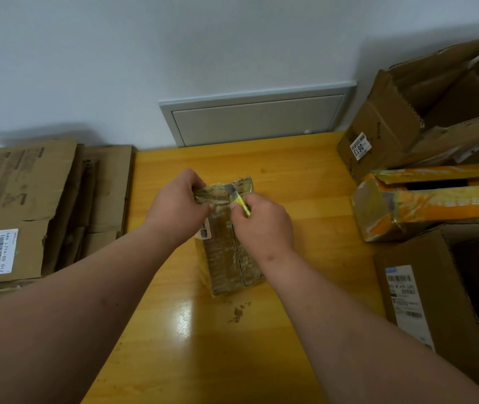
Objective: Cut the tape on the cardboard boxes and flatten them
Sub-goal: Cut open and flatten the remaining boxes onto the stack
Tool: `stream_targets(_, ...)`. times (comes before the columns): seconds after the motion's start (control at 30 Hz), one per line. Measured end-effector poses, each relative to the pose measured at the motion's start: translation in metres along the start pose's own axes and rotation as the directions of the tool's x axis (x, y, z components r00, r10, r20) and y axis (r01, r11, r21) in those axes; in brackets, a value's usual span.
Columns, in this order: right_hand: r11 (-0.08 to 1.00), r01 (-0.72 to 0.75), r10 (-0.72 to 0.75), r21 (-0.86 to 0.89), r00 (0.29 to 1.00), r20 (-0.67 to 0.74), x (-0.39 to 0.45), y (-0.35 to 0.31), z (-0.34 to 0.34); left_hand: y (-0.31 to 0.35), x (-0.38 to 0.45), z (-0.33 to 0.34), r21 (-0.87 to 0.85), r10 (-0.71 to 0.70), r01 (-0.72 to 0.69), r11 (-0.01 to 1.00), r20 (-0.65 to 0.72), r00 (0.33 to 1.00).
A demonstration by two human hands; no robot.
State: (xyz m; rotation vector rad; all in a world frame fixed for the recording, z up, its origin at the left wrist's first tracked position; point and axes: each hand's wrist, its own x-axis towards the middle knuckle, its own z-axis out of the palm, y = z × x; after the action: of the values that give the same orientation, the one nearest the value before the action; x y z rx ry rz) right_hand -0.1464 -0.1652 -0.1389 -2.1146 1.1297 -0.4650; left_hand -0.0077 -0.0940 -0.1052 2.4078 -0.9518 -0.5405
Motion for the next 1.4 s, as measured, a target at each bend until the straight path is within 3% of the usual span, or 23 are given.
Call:
stream_targets(0.17,0.994,-0.020,0.017,-0.103,0.999,-0.031,0.001,-0.005,0.000,-0.001,-0.002,0.000,0.004,0.014,-0.014,1.000,-0.014,1.000)
stream_targets(0.53,0.995,-0.051,0.045,-0.090,0.997,-0.064,-0.002,-0.007,0.000,-0.001,-0.002,0.002,0.012,0.021,-0.021,1.000,-0.033,0.999)
stream_targets(1.07,0.982,0.000,0.013,-0.191,0.997,0.070,-0.003,-0.012,0.004,-0.009,0.005,0.005,-0.020,-0.035,0.035,0.999,-0.038,0.999)
stream_targets(1.4,0.954,0.101,-0.023,-0.284,0.963,0.267,-0.030,-0.007,0.018,-0.042,0.006,0.008,-0.032,-0.149,0.147,0.989,-0.073,0.986)
